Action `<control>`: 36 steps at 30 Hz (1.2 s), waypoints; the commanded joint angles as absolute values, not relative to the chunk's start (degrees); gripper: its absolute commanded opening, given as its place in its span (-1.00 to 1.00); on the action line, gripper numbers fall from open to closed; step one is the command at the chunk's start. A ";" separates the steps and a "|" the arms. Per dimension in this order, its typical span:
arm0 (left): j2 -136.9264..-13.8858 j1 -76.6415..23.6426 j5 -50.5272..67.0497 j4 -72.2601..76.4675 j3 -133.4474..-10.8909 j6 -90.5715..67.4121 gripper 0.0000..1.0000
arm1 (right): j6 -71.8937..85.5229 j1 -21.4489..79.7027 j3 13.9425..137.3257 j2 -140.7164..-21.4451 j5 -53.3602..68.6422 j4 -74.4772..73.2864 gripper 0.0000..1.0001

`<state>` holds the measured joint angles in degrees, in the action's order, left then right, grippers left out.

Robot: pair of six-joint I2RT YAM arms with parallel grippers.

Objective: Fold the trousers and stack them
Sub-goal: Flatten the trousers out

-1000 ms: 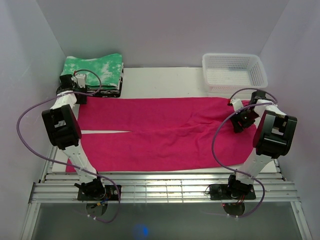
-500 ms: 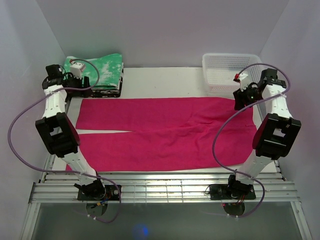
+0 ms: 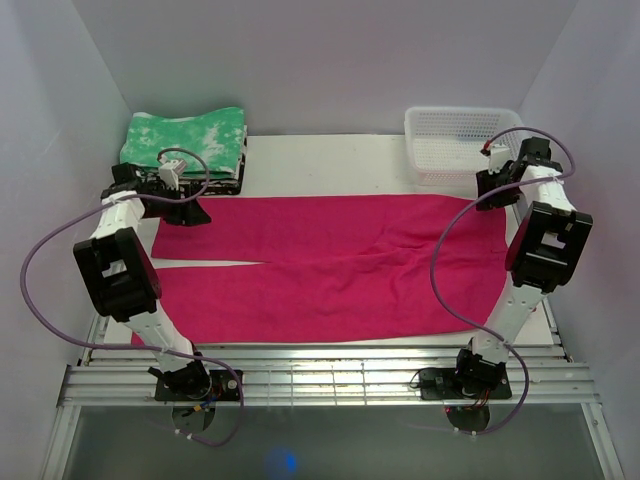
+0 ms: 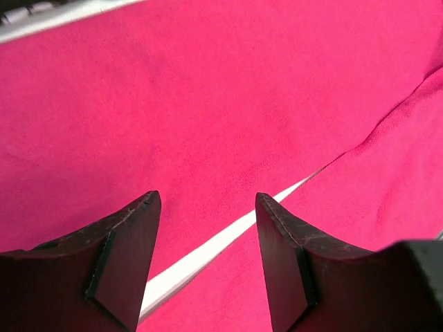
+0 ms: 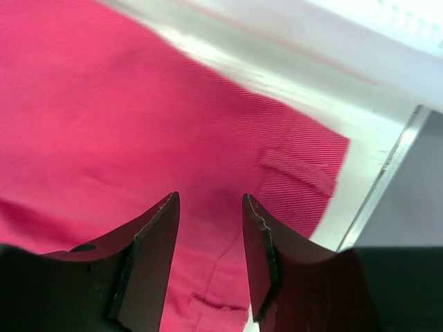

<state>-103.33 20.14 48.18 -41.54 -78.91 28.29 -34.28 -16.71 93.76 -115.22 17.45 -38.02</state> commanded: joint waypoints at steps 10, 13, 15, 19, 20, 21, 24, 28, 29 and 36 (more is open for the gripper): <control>-102.48 20.21 45.18 -37.09 -72.95 25.93 0.36 | -26.80 -20.56 88.17 -118.48 10.02 -29.63 -0.29; -104.06 20.21 43.69 -37.09 -72.69 26.02 0.35 | -28.82 -20.92 84.38 -116.63 9.84 -27.86 -0.44; -105.98 20.13 41.94 -37.09 -72.77 25.58 0.35 | -30.23 -20.83 82.80 -116.45 10.98 -27.86 -0.56; -107.40 20.13 41.83 -37.26 -74.35 25.40 0.34 | -30.32 -21.53 80.08 -115.41 16.07 -27.60 -0.54; -107.23 20.13 42.79 -37.87 -74.96 25.66 0.36 | -29.71 -21.97 79.29 -113.14 17.22 -26.38 -0.49; -107.05 20.13 43.93 -38.49 -75.67 26.53 0.38 | -29.27 -22.58 78.84 -111.90 21.14 -24.45 -0.43; -106.00 20.13 47.54 -40.25 -78.57 26.98 0.44 | -24.10 -25.48 78.75 -108.37 26.86 -19.80 -0.23; -104.86 20.13 48.87 -40.69 -80.42 26.37 0.47 | -18.47 -28.30 80.94 -107.58 30.14 -15.66 0.11; -104.42 20.21 49.04 -40.52 -80.85 25.93 0.48 | -17.33 -28.39 81.47 -107.93 30.41 -14.95 0.14; -102.92 21.71 48.25 -37.00 -82.61 22.15 0.51 | -17.66 -28.39 88.05 -114.69 31.55 -13.62 0.15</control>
